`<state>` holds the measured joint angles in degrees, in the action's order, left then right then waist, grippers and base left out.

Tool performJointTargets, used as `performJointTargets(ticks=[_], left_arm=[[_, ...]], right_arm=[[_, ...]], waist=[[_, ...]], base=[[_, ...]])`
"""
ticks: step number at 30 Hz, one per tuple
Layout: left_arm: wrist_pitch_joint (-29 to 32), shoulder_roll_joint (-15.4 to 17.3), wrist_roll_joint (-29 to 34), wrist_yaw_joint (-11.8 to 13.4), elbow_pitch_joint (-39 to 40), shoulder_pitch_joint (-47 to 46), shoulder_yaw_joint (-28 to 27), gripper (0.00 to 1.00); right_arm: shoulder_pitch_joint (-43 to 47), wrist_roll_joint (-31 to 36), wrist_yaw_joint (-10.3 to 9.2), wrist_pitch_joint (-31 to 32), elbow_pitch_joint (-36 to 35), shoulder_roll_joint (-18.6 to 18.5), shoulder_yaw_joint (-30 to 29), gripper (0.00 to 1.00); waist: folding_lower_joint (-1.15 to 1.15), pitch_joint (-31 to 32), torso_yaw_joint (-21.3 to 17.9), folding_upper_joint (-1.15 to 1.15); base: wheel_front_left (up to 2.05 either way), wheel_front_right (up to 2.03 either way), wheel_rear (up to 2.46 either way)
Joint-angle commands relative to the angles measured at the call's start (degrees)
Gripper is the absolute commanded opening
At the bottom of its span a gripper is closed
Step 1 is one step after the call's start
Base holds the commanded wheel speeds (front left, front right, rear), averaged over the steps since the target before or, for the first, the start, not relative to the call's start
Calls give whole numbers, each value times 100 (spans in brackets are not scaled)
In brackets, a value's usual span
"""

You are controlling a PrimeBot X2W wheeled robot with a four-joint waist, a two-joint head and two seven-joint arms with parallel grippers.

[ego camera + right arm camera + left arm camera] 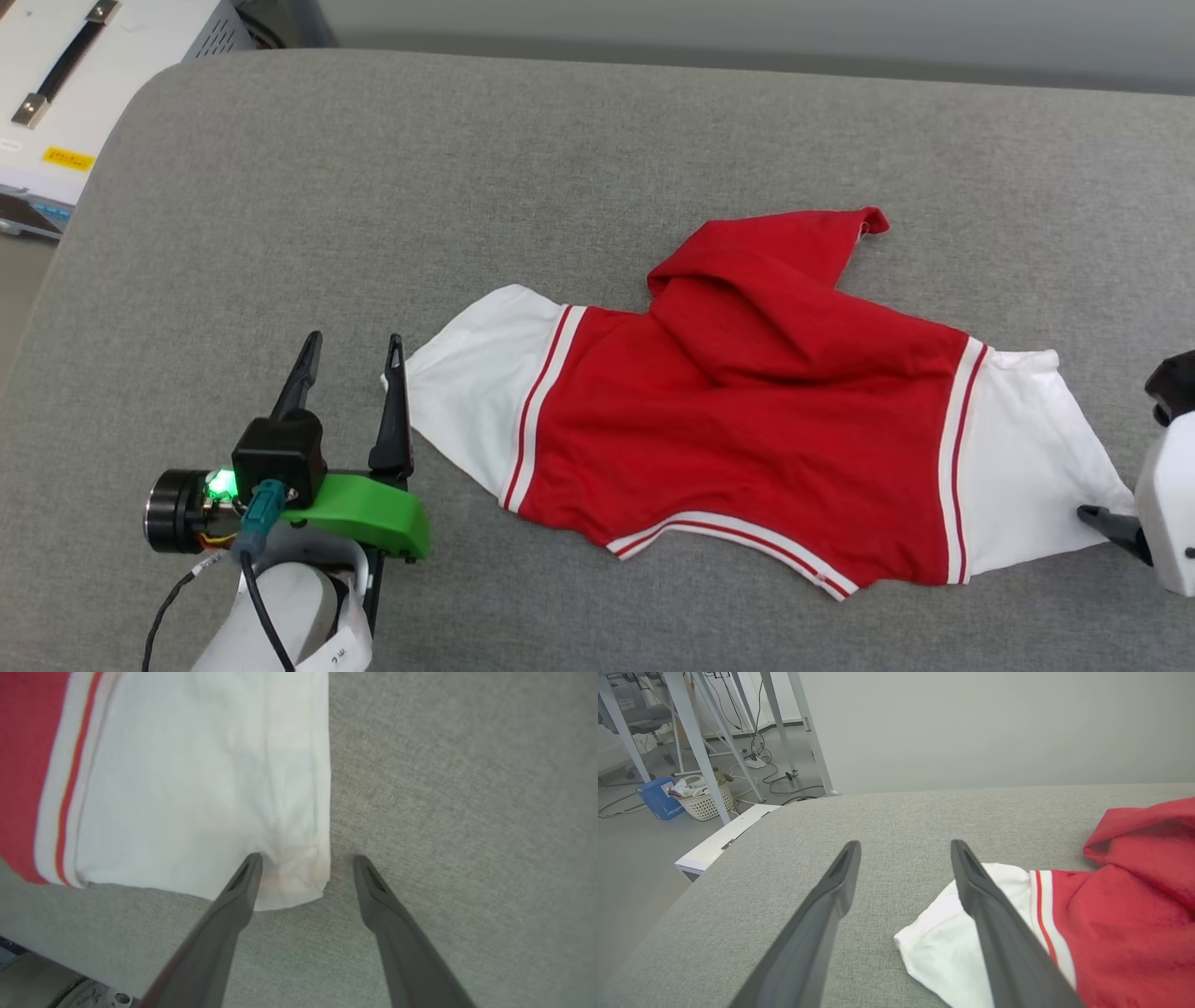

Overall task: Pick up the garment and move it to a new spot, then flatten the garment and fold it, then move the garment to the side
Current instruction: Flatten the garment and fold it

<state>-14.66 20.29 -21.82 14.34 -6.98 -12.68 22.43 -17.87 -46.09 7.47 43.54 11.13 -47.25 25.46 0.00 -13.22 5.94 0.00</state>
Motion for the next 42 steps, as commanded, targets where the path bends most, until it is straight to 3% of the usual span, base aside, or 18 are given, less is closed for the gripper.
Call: performJointTargets(ticks=[1, 8, 9, 10, 17, 23, 29, 32, 36, 42], left_arm=[[-33, -72, 138, -66, -20, -7, -90, 100], [-33, -285, 452, -323, -142, -14, -459, 100], [-33, -287, 476, -359, -170, -10, -515, 100], [-33, -290, 510, -408, -201, -14, -573, 100], [-33, -117, 561, -925, -440, -286, -755, 100], [582, 399, 492, -1530, -673, -1000, -673, 100], [1916, 705, 114, -1980, -538, -1603, -480, 100], [2966, 833, -385, -2117, -577, -1809, -261, 100], [4178, 1083, -884, -2170, -533, -2037, 158, 100], [5415, 1390, -1685, -2181, -372, -2243, 800, 100]], right_arm=[[-67, 64, 2, -69, 174, 104, 91, 100], [107, -228, 2, -363, 690, 518, 528, 100], [93, -273, 2, -456, 688, 543, 559, 40], [70, -320, 2, -593, 679, 552, 577, 0], [-100, -542, 2, -1490, 368, 306, 376, 0], [74, -726, 2, -1830, -136, -115, 67, 0], [407, -751, 2, -1927, -485, -249, -297, 0], [582, -693, 2, -1909, -589, -193, -428, 0], [694, -594, 2, -1807, -694, -74, -540, 0], [681, -502, 2, -1582, -807, 72, -668, 0]], waist=[[0, -192, 98, 0], [0, -234, 34, 0], [0, -214, -3, 0], [0, -187, -37, 0], [0, 105, -207, 0], [0, 322, -322, 0], [0, 386, -433, 0], [0, 369, -469, 0], [0, 294, -522, 0], [0, 133, -601, 0]], base=[[0, 0, 0], [0, 0, 0], [0, 0, 0], [0, 0, 0], [0, 0, 0], [0, 0, 0], [0, 0, 0], [0, 0, 0], [0, 0, 0], [0, 0, 0]])
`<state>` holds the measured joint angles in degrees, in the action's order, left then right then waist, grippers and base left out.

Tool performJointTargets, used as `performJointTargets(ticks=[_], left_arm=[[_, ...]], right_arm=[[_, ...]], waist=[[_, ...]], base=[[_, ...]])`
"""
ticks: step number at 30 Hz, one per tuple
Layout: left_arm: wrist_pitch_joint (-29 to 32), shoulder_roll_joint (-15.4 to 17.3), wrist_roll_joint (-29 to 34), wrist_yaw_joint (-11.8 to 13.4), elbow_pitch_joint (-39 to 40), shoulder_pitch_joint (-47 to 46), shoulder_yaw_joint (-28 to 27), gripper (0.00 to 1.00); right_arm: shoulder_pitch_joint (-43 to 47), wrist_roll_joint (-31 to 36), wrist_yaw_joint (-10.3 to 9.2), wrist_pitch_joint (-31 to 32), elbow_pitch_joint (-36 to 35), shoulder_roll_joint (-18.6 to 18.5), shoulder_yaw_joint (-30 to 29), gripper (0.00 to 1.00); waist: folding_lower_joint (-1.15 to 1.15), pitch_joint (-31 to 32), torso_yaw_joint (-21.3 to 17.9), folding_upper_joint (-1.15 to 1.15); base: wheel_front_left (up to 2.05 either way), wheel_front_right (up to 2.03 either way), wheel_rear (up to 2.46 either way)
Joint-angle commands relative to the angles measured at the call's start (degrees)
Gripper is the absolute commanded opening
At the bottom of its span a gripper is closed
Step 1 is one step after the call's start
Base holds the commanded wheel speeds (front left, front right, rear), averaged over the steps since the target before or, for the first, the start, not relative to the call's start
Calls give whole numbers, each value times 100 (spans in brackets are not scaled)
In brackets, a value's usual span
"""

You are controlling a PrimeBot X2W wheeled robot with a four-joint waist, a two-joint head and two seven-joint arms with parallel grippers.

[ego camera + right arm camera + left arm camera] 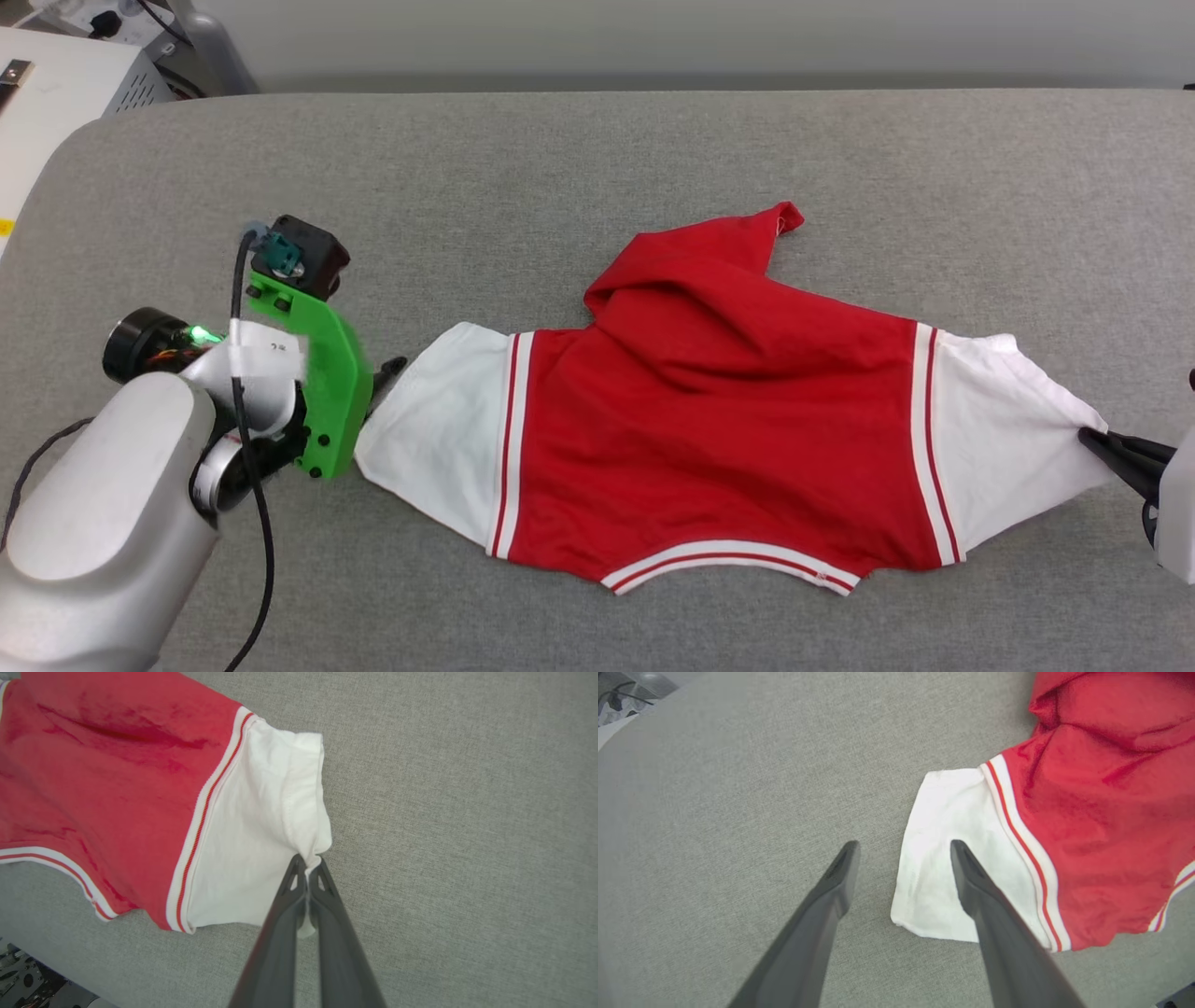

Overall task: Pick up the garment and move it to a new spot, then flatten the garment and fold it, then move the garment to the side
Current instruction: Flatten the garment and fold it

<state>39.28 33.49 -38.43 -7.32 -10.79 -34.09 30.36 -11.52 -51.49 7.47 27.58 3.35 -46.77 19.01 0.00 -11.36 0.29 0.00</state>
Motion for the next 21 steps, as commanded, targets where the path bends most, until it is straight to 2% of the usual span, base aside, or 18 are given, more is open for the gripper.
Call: performJointTargets(ticks=[1, 9, 18, 19, 20, 21], left_arm=[[161, 124, -135, -14, 0, -130, 102, 100], [628, 324, -499, -15, -467, -228, 754, 100], [602, 172, -811, -16, -1238, -227, 1495, 100], [607, 166, -888, -16, -1279, -234, 1611, 98], [551, 167, -939, -16, -1312, -253, 1670, 38], [473, 164, -1026, -16, -1346, -266, 1735, 0]], right_arm=[[32, 59, 2, 42, -44, 44, -42, 0], [-103, 163, 2, 188, -154, 166, -78, 0], [-266, 216, 2, 267, -215, 275, 112, 0], [-287, 218, 2, 216, -234, 296, 136, 0], [-298, 205, 2, 181, -232, 312, 148, 0], [-309, 184, 2, 141, -230, 327, 171, 0]], waist=[[0, -86, -48, 0], [0, -375, -166, 0], [0, -604, -249, 0], [0, -608, -252, 0], [0, -607, -254, 0], [0, -594, -256, 0]], base=[[0, 0, 0], [0, 0, 0], [0, 0, 0], [0, 0, 0], [0, 0, 0], [0, 0, 0]])
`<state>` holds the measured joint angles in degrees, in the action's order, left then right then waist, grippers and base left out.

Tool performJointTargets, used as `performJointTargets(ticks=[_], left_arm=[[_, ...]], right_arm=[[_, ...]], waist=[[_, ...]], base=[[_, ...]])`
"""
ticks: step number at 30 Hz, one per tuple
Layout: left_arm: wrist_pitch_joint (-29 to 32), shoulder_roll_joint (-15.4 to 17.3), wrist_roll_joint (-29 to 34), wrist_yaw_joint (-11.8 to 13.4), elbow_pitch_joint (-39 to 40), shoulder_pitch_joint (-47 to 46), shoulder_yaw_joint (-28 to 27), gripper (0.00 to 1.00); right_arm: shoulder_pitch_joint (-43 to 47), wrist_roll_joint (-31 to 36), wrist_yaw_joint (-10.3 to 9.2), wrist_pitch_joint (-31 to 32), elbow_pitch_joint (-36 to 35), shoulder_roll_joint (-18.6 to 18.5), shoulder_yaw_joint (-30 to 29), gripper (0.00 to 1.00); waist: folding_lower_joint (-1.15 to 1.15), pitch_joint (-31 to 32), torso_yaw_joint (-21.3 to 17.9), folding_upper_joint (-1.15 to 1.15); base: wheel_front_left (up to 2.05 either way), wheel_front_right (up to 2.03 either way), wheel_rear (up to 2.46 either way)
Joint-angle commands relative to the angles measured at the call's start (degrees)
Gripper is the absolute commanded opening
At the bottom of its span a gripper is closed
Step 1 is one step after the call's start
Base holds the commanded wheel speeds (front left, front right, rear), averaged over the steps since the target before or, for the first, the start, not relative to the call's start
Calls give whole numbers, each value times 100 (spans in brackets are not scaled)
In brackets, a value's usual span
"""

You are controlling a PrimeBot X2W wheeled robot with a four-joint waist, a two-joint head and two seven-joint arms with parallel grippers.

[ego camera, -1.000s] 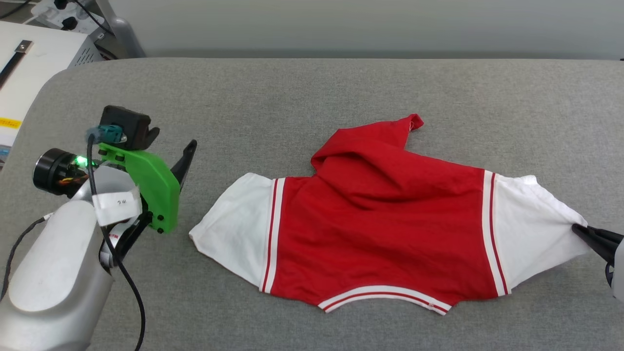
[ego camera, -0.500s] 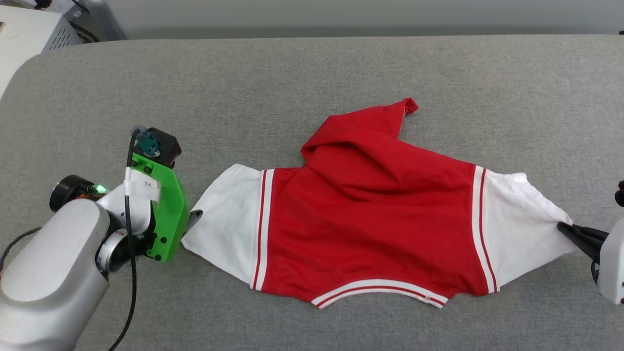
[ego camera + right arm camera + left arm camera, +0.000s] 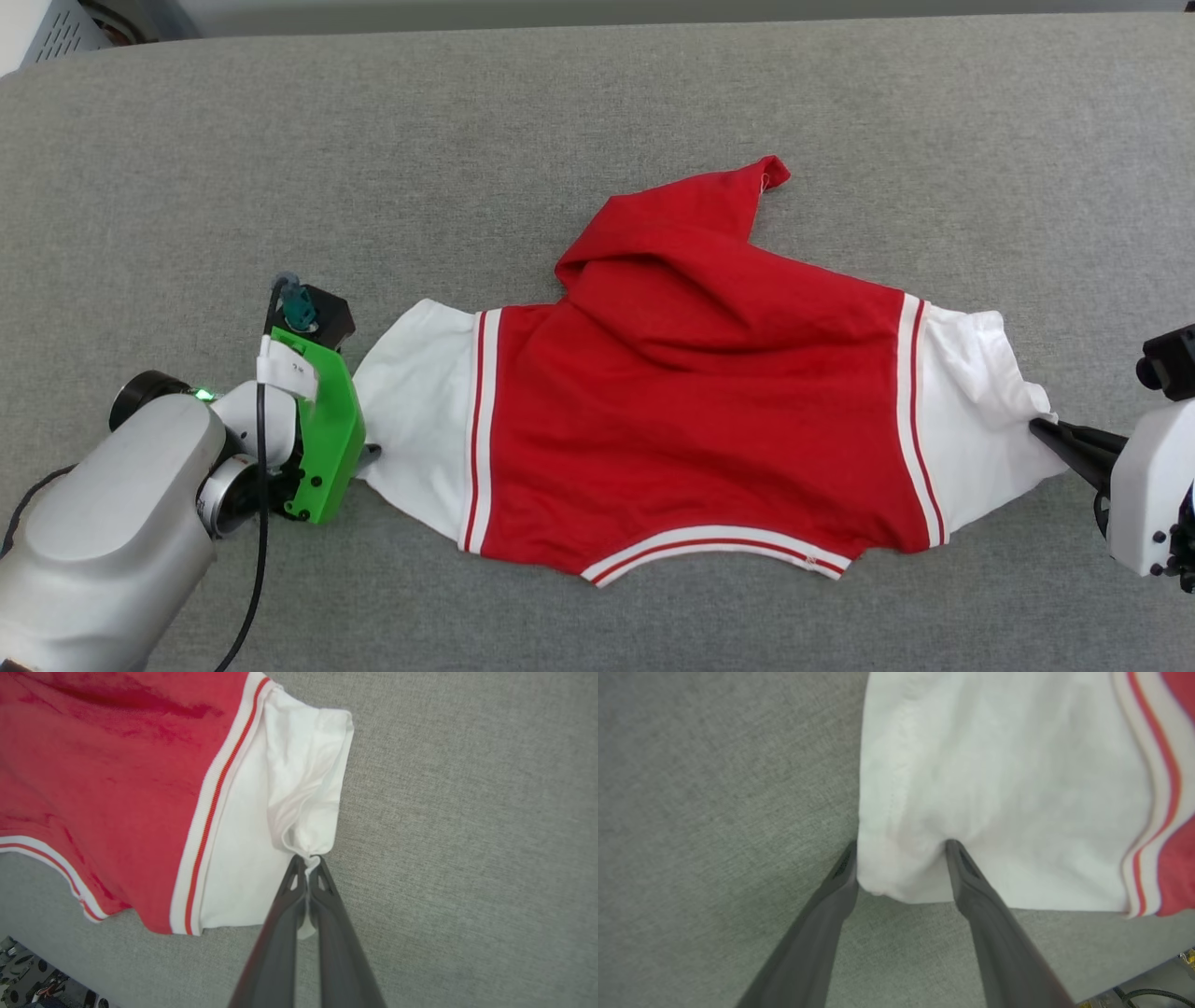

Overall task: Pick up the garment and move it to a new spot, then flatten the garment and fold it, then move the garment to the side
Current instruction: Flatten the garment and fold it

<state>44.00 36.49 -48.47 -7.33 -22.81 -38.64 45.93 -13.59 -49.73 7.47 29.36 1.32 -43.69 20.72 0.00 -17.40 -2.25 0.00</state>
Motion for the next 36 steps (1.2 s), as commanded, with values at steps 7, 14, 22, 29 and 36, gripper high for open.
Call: performJointTargets(ticks=[7, 14, 22, 29, 36], left_arm=[[-1194, 111, -306, -15, 33, 25, 180, 0], [-2368, 409, -479, 24, 910, -69, -374, 0], [-2792, 553, -618, 313, 2246, -232, -903, 0], [-3042, 460, -631, 539, 3012, -716, -1326, 0], [-3033, 110, -340, 576, 2958, -1853, -1452, 0]], right_arm=[[-140, -136, 2, -422, -25, 45, 7, 0], [-146, -403, 2, -906, -267, -55, -290, 0], [-418, -615, 2, -1270, -785, -171, -815, 0], [-956, -572, 2, -1466, -1050, -323, -1222, 0], [-1981, -405, 2, -1348, -1097, -458, -1198, 0]], waist=[[0, 355, 23, 0], [0, 798, 157, 0], [0, 1124, 192, 0], [0, 1166, 160, 0], [0, 804, 116, 0]], base=[[0, 0, 0], [0, 0, 0], [0, 0, 0], [0, 0, 0], [0, 0, 0]])
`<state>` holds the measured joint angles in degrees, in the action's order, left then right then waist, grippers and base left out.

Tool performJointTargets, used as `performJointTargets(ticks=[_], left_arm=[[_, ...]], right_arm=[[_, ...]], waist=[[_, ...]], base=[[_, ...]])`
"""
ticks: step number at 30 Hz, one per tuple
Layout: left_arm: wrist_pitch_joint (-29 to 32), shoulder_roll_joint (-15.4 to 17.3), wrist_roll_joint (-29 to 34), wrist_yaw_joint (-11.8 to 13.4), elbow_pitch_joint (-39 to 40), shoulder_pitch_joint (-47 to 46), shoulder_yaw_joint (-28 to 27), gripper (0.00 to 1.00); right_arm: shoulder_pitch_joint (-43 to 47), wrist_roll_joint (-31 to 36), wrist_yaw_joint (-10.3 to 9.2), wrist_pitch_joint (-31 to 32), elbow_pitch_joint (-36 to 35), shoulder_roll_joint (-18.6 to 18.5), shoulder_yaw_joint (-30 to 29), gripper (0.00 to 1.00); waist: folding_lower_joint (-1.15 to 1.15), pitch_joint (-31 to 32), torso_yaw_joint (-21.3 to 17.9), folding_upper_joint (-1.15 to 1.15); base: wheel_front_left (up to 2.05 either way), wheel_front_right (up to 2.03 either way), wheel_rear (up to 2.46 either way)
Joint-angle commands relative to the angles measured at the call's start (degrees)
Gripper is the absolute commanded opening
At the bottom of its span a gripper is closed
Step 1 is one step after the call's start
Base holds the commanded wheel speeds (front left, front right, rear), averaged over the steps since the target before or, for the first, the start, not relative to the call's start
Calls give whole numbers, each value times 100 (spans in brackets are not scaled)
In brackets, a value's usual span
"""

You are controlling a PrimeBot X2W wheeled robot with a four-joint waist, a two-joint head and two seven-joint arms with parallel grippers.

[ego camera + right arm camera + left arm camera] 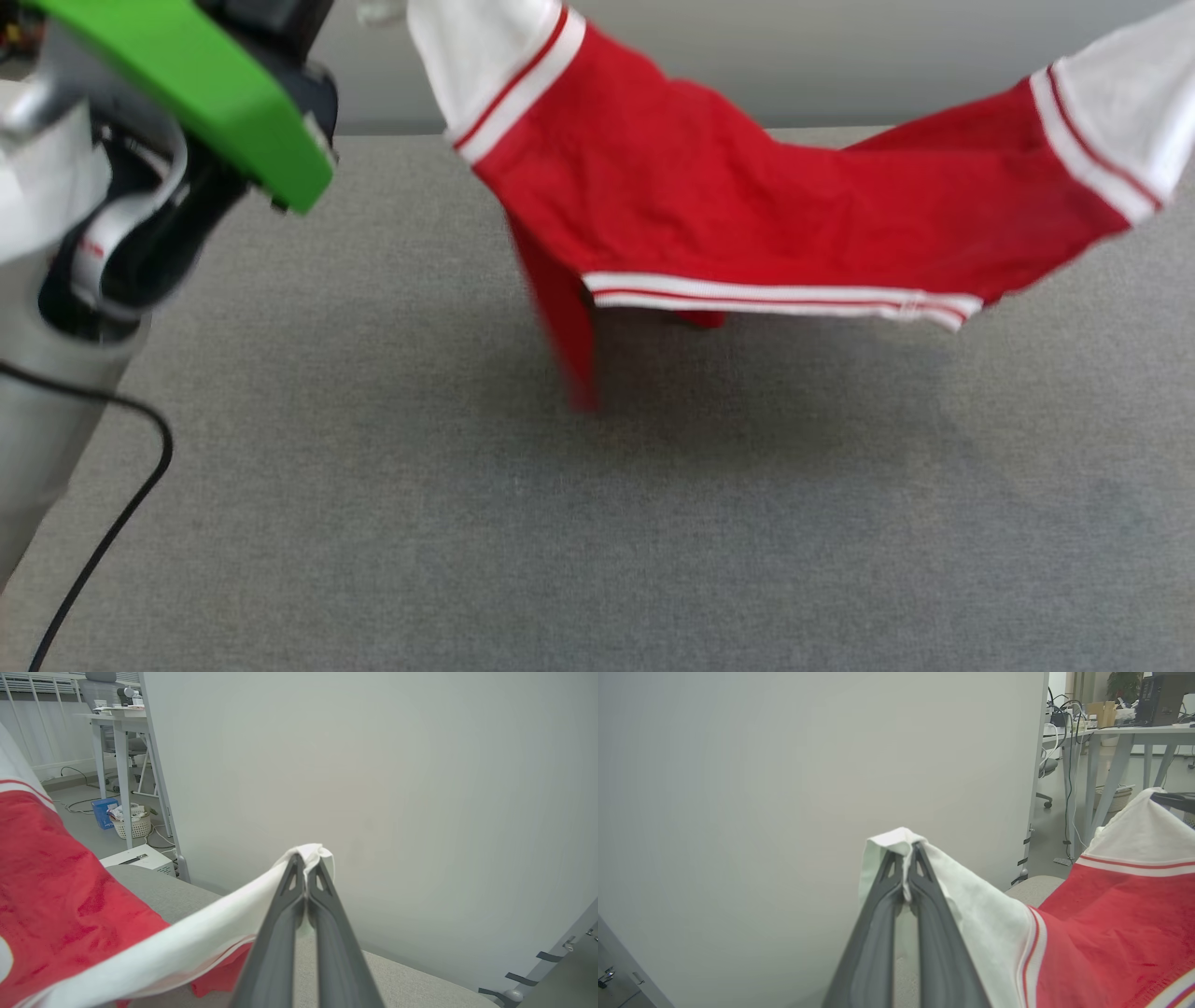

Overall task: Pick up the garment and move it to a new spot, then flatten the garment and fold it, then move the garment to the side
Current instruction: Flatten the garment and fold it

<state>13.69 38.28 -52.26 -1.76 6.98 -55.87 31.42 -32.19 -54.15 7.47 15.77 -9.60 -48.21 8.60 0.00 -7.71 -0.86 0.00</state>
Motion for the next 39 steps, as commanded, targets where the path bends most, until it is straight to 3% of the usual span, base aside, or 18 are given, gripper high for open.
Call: performJointTargets(ticks=[1, 13, 25, 33, 39], left_arm=[[10, -166, 104, 13, -113, -367, 10, 0], [-42, -1065, 816, -194, -2053, -3078, 81, 0], [-700, -1372, 1205, -383, -3758, -4981, -62, 0], [-1187, -1259, 1215, -501, -4352, -4923, 23, 0], [-1792, -1067, 1166, -548, -4440, -3730, 296, 0]], right_arm=[[-355, 72, 2, 55, 41, -6, 76, 0], [-3556, 686, 2, 276, 1374, 318, 914, 0], [-6238, 1412, 2, -321, 3113, 852, 1872, 0], [-6519, 1143, 2, -839, 3832, 1078, 2579, 0], [-5630, 538, 2, -1453, 3964, 1155, 3160, 0]], waist=[[0, -266, -33, 0], [0, -1576, -87, 0], [0, -2304, -155, 0], [0, -2492, -142, 0], [0, -2094, -130, 0]], base=[[0, 0, 0], [0, 0, 0], [0, 0, 0], [0, 0, 0], [0, 0, 0]])
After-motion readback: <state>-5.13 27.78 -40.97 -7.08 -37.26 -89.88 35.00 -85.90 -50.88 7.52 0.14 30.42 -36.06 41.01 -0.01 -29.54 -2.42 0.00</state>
